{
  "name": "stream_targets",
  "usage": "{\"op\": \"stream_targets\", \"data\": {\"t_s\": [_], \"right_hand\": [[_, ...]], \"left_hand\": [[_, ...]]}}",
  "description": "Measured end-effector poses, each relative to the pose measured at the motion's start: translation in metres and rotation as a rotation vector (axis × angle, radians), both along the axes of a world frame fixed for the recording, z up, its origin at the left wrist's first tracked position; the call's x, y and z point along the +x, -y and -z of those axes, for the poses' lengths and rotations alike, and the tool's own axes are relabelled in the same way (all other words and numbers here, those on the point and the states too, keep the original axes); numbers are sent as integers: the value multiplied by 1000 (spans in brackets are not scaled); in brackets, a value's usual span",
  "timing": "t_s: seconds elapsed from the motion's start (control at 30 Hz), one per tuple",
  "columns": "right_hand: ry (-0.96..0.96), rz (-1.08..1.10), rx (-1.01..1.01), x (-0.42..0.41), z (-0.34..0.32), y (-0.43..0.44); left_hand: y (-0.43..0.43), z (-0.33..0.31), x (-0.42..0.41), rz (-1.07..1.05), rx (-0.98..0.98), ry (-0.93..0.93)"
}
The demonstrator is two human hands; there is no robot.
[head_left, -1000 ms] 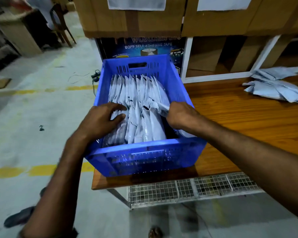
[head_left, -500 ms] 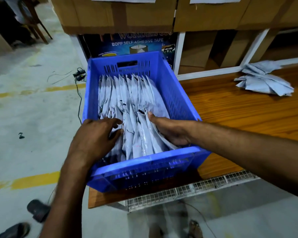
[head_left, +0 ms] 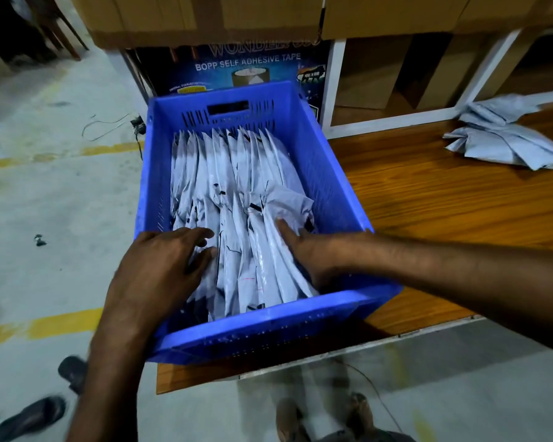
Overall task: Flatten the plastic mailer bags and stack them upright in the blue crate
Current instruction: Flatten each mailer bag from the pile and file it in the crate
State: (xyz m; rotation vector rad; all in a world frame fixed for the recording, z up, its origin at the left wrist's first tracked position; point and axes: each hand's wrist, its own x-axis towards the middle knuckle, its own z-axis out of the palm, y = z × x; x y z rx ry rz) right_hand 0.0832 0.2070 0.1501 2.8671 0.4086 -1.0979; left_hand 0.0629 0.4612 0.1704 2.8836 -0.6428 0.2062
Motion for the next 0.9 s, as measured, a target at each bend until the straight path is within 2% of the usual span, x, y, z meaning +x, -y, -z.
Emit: {"op": "stream_targets", "data": {"t_s": [0.1,0.3,0.37,0.53,0.7,0.8,0.9], "right_hand": [[0,36,56,-2,27,-4],[-96,142,62,4,35,-15],[-57,154,60,6,20,-10],[263,47,1,28,-21,4],[64,43,67,48,37,-7],[85,11,77,54,48,-6],[237,-95,41,33,26,-3]], "left_hand": [[0,0,2,8,14,-13],[2,-1,4,6,16,-23],[3,-1,6,2,15,-19],[3,1,3,-10,16,4],[3,0,2,-22,16,-2],[3,0,3,-21,0,0],[2,0,2,-19,-15,16]]}}
